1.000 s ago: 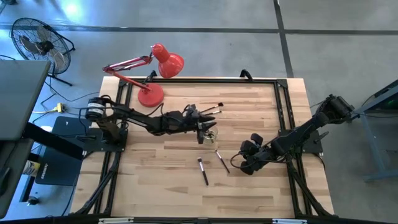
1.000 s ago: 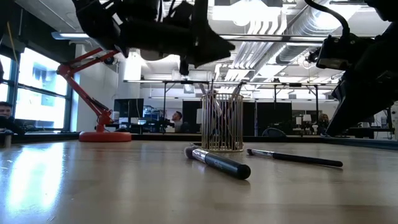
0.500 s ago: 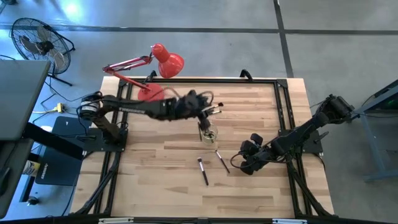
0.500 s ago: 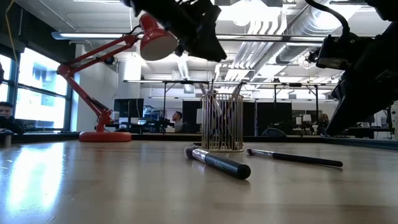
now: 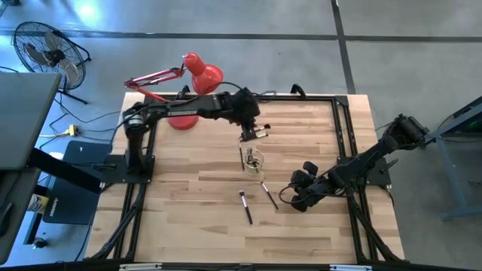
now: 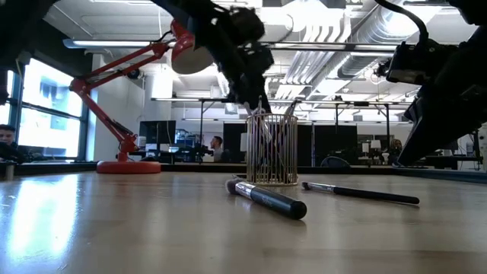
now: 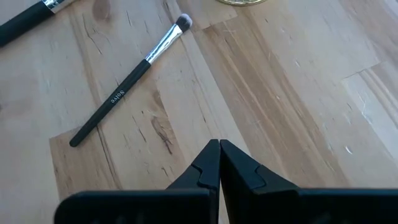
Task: Put items in baskets/containers
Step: Put the eyeshadow brush into the wire organizer
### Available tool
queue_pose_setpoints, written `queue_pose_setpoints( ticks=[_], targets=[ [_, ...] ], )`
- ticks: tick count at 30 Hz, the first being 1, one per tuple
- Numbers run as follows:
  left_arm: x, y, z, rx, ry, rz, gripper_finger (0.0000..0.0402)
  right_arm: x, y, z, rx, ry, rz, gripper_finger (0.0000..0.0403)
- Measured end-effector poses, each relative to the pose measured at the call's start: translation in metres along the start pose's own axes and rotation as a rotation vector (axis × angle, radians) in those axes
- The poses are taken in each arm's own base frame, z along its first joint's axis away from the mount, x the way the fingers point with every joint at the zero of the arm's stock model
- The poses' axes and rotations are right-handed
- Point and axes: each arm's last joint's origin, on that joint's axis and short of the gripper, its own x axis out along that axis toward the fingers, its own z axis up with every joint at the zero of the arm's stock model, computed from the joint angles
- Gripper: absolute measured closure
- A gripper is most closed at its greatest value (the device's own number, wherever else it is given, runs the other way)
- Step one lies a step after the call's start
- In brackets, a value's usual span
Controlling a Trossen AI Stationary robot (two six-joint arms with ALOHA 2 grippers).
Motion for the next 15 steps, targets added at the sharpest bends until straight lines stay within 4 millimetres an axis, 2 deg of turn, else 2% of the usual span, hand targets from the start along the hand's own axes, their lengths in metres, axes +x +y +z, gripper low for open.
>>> queue_pose_setpoints(
  ticks=[3, 6, 8, 11, 15],
  targets=[
    [0.011, 0.000, 0.010, 0.037, -0.011, -0.009, 0.0284, 0.000, 0.000, 0.000, 0.000, 0.000, 0.000, 0.0399],
    [0.021, 0.000, 0.006, 0.034, 0.070, -0.023, 0.0284, 0.000, 0.000, 0.000, -0.008, 0.000, 0.000, 0.0399],
    [0.033, -0.001, 0.014, 0.056, 0.031, -0.023, 0.0284, 0.000, 0.000, 0.000, -0.011, 0.001, -0.001, 0.0401],
    [0.035, -0.001, 0.012, 0.053, 0.083, -0.028, 0.0284, 0.000, 0.000, 0.000, -0.015, -0.001, -0.001, 0.0400],
    [0.050, -0.002, 0.017, 0.065, 0.022, -0.007, 0.0284, 0.000, 0.000, 0.000, -0.016, 0.000, -0.003, 0.0399]
  ],
)
